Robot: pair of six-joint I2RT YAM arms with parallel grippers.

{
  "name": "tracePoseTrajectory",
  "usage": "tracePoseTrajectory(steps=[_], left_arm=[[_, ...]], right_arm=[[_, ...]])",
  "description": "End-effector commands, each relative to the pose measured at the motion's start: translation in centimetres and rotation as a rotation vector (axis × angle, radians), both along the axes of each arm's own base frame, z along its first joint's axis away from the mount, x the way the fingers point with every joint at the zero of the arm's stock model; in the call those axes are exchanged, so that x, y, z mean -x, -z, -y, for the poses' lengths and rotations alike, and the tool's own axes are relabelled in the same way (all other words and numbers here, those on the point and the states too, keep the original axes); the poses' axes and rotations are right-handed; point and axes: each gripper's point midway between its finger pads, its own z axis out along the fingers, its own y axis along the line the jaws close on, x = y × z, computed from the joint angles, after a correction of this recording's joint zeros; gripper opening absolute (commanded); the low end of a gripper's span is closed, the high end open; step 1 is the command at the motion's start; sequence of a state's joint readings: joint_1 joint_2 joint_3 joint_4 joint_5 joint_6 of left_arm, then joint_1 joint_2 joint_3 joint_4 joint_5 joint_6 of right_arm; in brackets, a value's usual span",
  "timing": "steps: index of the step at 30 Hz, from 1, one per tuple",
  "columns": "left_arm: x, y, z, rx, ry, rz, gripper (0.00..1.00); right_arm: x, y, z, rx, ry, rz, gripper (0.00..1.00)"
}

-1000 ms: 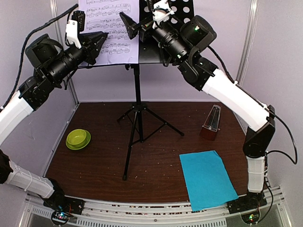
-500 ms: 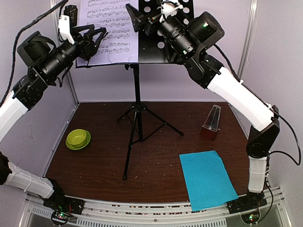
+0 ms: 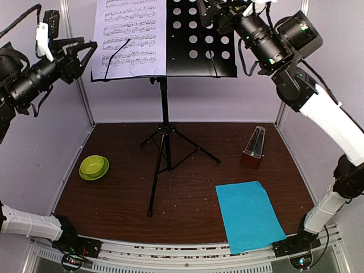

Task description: Set up the instrument practice props

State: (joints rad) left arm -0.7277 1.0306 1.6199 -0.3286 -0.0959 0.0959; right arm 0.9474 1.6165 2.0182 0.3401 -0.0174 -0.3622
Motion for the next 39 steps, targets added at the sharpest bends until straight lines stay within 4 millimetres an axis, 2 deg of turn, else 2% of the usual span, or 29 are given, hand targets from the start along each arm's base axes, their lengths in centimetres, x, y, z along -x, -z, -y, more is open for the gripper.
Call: tracePoseTrajectory(steps=[1, 5, 9, 13, 16, 21, 24, 28, 30, 33, 35, 39], left_arm=[[0.4, 4.8, 0.1, -0.063, 0.016, -0.124, 0.55], [1.5, 8.0, 1.1, -0.129, 0.072, -0.196, 0.55], [2.9, 12.0, 3.4, -0.22, 0.133, -0.257, 0.55], [4.8, 17.4, 6.8, -0.317, 0.217, -0.335, 0.55], [5.4, 20.8, 8.7, -0.36, 0.251, -0.396, 0.55], [5.9, 24.7, 11.4, -0.352, 0.282, -0.457, 0.55], [5.9, 26.2, 13.2, -0.361, 0.29, -0.474, 0.55], [6.9, 27.5, 17.1, -0.412, 0.342, -0.481, 0.55], [7.3, 27.8, 18.8, -0.43, 0.362, -0.483, 0.55], [7.4, 28.0, 20.5, -0.444, 0.375, -0.498, 0.56], [7.2, 27.9, 21.1, -0.428, 0.37, -0.506, 0.56], [6.9, 27.4, 21.5, -0.387, 0.36, -0.496, 0.56]], right_arm=[[0.5, 1.7, 2.4, -0.002, -0.007, -0.118, 1.0], [1.3, 3.9, 4.5, 0.025, -0.008, -0.216, 1.0], [2.3, 7.5, 6.3, 0.072, -0.038, -0.344, 1.0], [2.7, 12.9, 7.7, 0.153, -0.032, -0.523, 1.0], [3.0, 17.3, 9.8, 0.171, 0.007, -0.665, 1.0], [3.0, 26.0, 12.6, 0.212, 0.108, -0.92, 1.0], [2.9, 32.4, 13.9, 0.257, 0.178, -1.094, 1.0], [2.8, 40.8, 15.3, 0.345, 0.223, -1.362, 0.98], [2.6, 44.2, 16.1, 0.343, 0.228, -1.467, 0.96], [2.1, 49.2, 18.4, 0.326, 0.302, -1.62, 0.88], [1.9, 51.8, 19.6, 0.353, 0.359, -1.691, 0.82], [1.0, 54.4, 21.2, 0.402, 0.479, -1.742, 0.78]])
